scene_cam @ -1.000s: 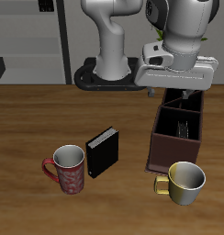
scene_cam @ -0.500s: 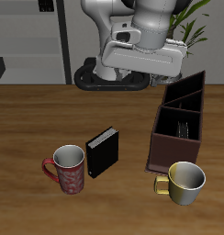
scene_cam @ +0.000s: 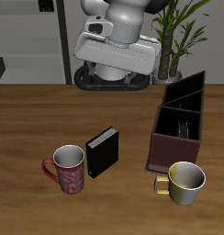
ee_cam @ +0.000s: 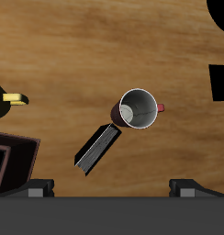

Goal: Place the yellow book into the left desk caddy's right compartment and place the red mug into the left desk caddy's left compartment

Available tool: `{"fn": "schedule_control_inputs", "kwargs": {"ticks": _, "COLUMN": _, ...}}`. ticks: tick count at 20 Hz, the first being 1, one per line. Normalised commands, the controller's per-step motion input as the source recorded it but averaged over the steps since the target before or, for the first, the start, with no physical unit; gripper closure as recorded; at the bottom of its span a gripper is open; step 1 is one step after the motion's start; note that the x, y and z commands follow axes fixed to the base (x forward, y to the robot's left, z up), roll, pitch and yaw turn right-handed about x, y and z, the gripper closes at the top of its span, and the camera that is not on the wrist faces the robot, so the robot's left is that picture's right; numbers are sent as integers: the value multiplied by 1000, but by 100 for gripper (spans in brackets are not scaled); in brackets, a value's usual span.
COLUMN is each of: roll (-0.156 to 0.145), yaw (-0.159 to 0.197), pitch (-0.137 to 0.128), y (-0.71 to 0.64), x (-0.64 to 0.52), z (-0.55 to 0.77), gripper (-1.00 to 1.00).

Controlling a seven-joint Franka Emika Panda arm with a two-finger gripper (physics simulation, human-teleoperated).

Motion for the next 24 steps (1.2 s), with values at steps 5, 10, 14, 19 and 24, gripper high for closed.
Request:
{"fn": "schedule_control_inputs", "kwargs": {"ticks": 5, "roll": -32, "yaw": -47, "pitch": -39, "y": -463, "x": 68, "z": 105, "gripper": -100}}
{"fn": "schedule_control_inputs", "kwargs": {"ticks": 10, "roll": 33, "yaw": -53, "pitch": 14, "y": -378, "x": 126, "z": 8, "gripper": -100}}
{"fn": "schedule_control_inputs", "kwargs": {"ticks": 14, "roll": 76, "yaw": -9, "pitch": 40, "y": -287, "x": 112, "z": -23, "gripper": -100}}
{"fn": "schedule_control_inputs", "kwargs": {"ticks": 19, "roll": 86, "yaw": -61, "pitch": 20, "y": -305, "x": 120, "z": -4, "gripper": -100}}
{"fn": "schedule_control_inputs", "kwargs": {"ticks": 24, "roll": 30, "yaw": -10, "pitch": -19, "y": -258, "x": 99, "z": -32, "gripper": -100}}
